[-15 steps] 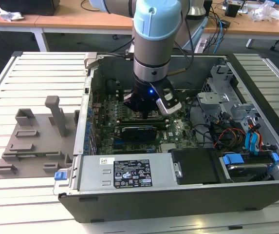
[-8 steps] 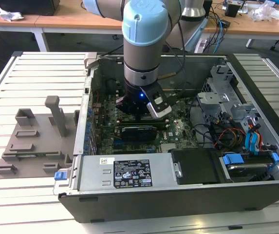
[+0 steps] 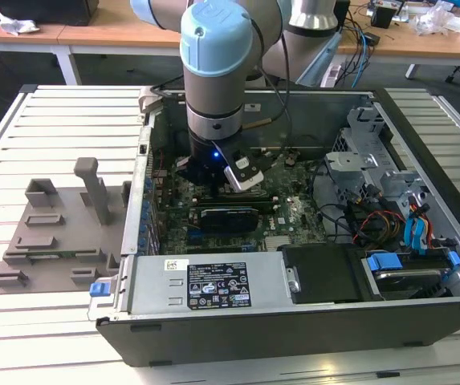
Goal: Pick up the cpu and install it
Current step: 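Install the second cpu locking lever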
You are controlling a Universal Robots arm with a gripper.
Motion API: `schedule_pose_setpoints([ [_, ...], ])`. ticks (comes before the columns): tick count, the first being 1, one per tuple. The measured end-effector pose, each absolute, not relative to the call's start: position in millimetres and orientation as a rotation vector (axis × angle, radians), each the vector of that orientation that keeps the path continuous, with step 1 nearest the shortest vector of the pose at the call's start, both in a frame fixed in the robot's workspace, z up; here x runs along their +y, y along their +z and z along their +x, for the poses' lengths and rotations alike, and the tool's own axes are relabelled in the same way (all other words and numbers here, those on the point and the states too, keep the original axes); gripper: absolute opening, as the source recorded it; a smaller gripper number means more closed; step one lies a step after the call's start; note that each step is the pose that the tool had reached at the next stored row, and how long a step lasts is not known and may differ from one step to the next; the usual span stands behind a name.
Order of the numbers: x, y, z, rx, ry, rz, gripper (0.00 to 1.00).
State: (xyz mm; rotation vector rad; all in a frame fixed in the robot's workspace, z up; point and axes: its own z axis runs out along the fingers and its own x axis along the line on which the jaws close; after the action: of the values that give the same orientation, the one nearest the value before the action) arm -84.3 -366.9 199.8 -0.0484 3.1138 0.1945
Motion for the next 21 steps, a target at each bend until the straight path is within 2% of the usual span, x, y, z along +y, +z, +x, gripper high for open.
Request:
schedule_pose_setpoints([
  [21,-359.7,209.6,-48.6,3.115,0.176,-0.049,0.11],
])
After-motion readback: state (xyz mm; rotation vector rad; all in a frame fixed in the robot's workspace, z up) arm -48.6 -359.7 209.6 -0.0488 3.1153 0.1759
